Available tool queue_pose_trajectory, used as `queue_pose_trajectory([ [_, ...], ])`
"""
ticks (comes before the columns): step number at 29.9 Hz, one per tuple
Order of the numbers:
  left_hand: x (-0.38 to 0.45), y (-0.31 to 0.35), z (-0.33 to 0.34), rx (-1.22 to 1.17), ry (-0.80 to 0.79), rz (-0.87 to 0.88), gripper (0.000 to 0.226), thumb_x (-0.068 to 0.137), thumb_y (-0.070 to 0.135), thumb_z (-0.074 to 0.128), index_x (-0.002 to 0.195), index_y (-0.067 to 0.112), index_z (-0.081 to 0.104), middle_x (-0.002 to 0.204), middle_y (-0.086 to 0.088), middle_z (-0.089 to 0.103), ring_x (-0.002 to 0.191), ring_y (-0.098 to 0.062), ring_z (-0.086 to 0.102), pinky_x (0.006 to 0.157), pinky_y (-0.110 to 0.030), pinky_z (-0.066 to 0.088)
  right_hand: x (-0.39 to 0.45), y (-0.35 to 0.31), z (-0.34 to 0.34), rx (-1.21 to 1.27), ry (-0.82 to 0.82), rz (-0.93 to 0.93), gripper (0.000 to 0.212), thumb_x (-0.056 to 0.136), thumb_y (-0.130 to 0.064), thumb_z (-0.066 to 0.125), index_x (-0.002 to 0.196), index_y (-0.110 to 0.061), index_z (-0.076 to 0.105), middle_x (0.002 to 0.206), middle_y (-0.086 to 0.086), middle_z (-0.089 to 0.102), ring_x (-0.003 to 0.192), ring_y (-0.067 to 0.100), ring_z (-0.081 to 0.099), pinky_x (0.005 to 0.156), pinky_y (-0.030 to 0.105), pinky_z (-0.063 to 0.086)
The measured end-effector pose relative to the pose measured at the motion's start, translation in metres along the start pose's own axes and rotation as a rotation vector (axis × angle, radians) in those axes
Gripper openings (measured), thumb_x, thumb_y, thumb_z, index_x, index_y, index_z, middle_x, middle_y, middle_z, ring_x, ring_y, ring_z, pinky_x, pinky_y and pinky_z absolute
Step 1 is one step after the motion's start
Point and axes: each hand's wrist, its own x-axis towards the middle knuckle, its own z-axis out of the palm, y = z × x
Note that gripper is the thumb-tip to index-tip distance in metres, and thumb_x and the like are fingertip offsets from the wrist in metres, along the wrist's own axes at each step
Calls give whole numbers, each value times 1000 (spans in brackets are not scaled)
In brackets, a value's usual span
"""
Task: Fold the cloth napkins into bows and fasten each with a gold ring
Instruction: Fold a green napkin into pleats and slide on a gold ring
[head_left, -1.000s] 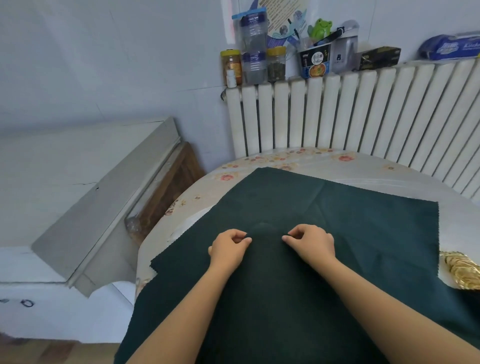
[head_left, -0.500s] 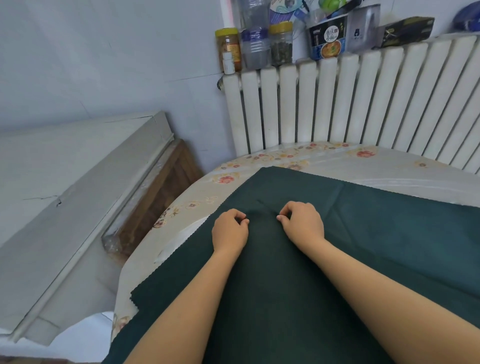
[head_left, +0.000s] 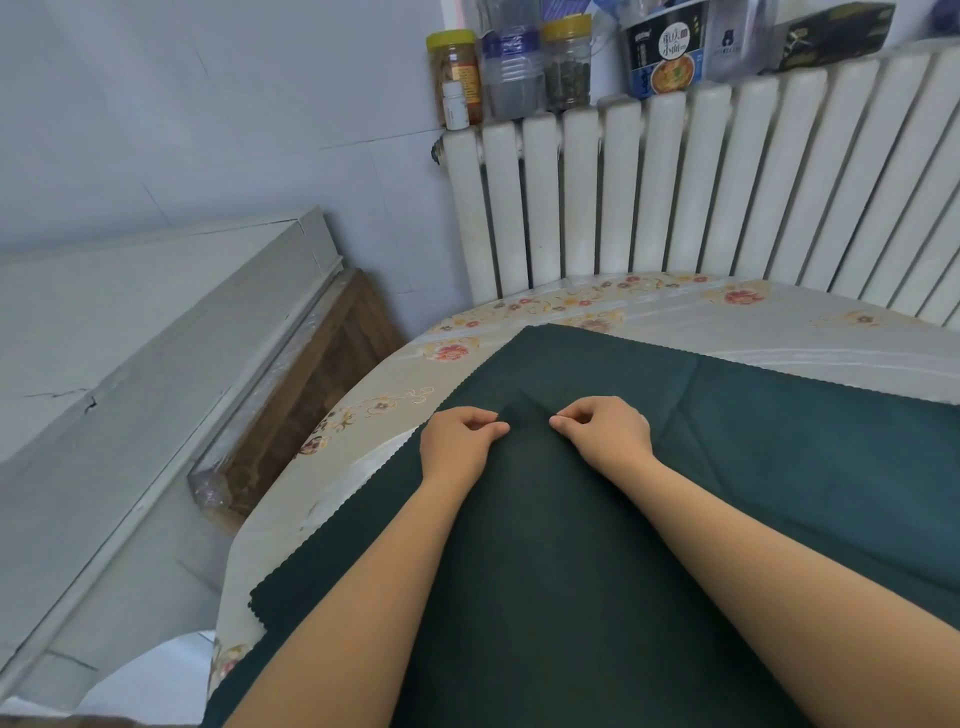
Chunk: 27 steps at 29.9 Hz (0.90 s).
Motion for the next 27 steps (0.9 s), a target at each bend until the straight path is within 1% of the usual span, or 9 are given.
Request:
queue_pose_trajectory([
  [4, 1, 1, 0, 18, 0, 14, 14, 78, 22, 75, 92, 17, 73, 84, 11, 63, 85, -7, 58, 79, -21, 42, 1, -3, 1, -11, -1, 28, 13, 89, -37, 59, 88, -32, 70, 97, -9, 70, 99, 14, 60, 97, 32, 38],
  [10, 2, 0, -2, 7, -33, 42, 8, 79, 24, 75, 84, 26, 70, 84, 14, 65, 87, -8, 61, 83, -24, 46, -3, -3, -2, 47, 0, -7, 9, 87, -32, 61, 89, -38, 67, 91, -13, 67, 98, 11, 60, 98, 33, 39],
  [13, -3, -2, -9, -32, -113, 137, 10, 81, 19, 73, 83, 28, 69, 84, 13, 68, 84, -7, 63, 76, -19, 48, -5, 1, -5, 163, -34, -85, 21, 86, -23, 62, 76, -42, 63, 83, -20, 65, 92, 6, 60, 95, 33, 43],
  [15, -6, -6, -15, 22, -177, 233, 14, 82, 15, 71, 81, 29, 70, 86, 10, 68, 82, -4, 62, 75, -17, 48, -7, 5, -10, 176, -74, -162, 26, 85, -17, 62, 73, -40, 64, 81, -20, 64, 87, 4, 60, 86, 27, 46],
  [18, -8, -14, -20, 154, -217, 364, 26, 81, 13, 70, 77, 39, 68, 93, 13, 63, 91, -1, 59, 89, -27, 46, -9, 12, -12, 25, -105, -305, 25, 84, -13, 61, 75, -36, 67, 89, -16, 62, 91, 8, 56, 85, 26, 45],
  [20, -9, -19, -20, 234, -229, 408, 29, 81, 17, 68, 74, 45, 65, 96, 17, 60, 98, -2, 56, 98, -38, 41, -10, 15, -12, -71, -107, -371, 23, 86, -14, 60, 79, -35, 69, 97, -11, 63, 98, 13, 53, 89, 28, 42],
  [23, -12, -16, -18, 294, -243, 396, 17, 84, 25, 62, 76, 39, 67, 97, 17, 57, 102, -4, 52, 101, -43, 38, -14, 13, -13, -150, -111, -399, 18, 88, -21, 55, 87, -30, 70, 102, -11, 62, 100, 14, 48, 91, 27, 38],
  [25, -12, -12, -16, 329, -235, 388, 7, 82, 37, 67, 76, 34, 66, 96, 16, 56, 100, -5, 51, 99, -42, 38, -16, 9, -11, -214, -83, -403, 14, 87, -37, 57, 88, -29, 68, 100, -13, 61, 100, 13, 47, 89, 27, 37],
  [27, -12, -10, -14, 371, -247, 386, 13, 75, 42, 74, 77, 34, 64, 96, 14, 55, 97, -7, 51, 97, -41, 39, -17, 7, -8, -313, -51, -405, 26, 82, -55, 59, 89, -30, 64, 101, -14, 59, 99, 12, 46, 88, 29, 37],
])
